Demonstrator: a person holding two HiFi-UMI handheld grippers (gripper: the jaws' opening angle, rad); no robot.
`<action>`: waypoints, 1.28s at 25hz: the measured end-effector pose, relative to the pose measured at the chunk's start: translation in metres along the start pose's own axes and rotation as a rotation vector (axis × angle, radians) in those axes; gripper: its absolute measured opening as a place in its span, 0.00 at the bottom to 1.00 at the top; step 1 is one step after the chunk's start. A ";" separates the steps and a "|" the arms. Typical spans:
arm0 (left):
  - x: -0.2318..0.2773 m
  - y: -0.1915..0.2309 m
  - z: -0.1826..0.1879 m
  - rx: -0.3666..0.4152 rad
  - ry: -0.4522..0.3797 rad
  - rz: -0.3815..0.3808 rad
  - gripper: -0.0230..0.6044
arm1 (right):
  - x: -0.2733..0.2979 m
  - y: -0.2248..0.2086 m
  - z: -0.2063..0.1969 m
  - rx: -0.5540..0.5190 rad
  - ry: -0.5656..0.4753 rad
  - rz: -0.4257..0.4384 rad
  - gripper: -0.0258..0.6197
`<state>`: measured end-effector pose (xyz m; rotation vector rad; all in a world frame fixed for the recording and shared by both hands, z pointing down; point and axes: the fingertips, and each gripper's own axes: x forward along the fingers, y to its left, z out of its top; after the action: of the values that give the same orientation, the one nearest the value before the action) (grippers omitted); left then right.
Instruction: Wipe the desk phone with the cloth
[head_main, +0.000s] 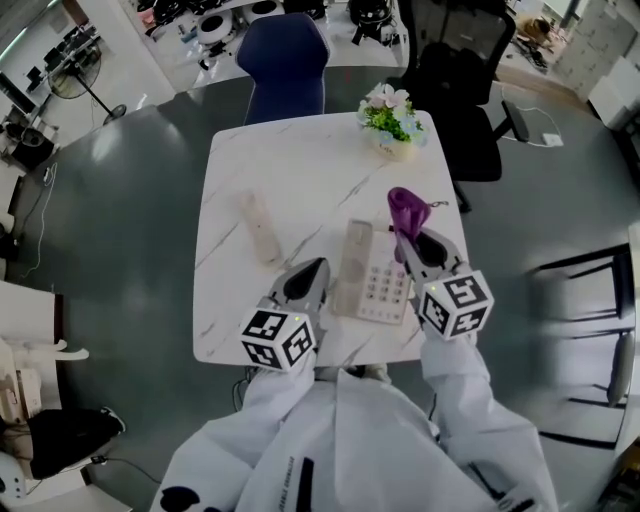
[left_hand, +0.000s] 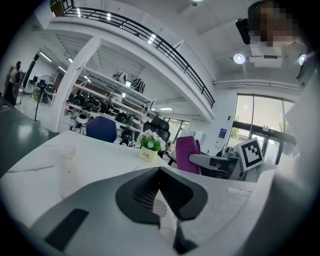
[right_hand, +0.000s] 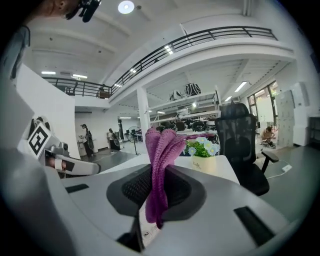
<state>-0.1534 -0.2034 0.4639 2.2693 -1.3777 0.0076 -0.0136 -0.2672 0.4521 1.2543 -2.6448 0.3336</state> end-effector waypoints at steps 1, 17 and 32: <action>0.002 0.002 0.000 -0.001 0.003 -0.003 0.03 | 0.004 -0.001 0.003 -0.036 0.011 -0.010 0.10; 0.013 0.033 -0.003 -0.025 0.047 -0.025 0.03 | 0.063 0.024 -0.047 -0.379 0.307 0.032 0.10; 0.012 0.040 -0.014 -0.030 0.083 -0.064 0.03 | 0.072 0.035 -0.082 -0.326 0.431 0.049 0.10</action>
<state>-0.1773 -0.2222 0.4954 2.2610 -1.2543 0.0594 -0.0792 -0.2755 0.5462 0.8982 -2.2502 0.1480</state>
